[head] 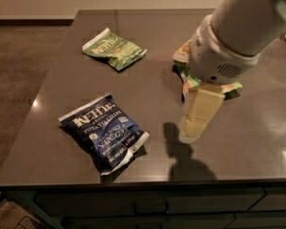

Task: Move blue chip bag near green rice chip bag

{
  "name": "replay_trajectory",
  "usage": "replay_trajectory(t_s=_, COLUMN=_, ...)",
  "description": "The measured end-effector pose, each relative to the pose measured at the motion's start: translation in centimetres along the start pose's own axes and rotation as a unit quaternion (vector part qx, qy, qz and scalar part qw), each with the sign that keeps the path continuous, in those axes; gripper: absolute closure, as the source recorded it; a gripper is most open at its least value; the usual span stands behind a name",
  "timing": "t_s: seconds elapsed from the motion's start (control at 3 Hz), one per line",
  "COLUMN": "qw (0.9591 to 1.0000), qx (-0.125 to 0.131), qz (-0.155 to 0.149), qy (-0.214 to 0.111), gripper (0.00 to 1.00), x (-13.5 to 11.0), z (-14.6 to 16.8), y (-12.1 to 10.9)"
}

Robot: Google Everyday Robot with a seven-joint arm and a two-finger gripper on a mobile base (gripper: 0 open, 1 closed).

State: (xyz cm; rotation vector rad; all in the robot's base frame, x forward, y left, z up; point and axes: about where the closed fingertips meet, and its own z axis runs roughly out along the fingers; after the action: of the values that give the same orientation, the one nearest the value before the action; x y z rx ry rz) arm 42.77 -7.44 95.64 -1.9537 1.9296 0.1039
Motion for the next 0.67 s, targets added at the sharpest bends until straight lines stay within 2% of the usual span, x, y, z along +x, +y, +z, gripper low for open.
replay_trajectory(t_s=0.33, qw=0.9988, qx=-0.007, qz=-0.048, qy=-0.013, gripper=0.0, x=-4.0, z=3.3, y=1.8)
replay_trajectory(t_s=0.67, qw=0.9966, qx=-0.019, qz=-0.079, qy=-0.015, gripper=0.0, x=-6.7, z=6.2, y=2.7)
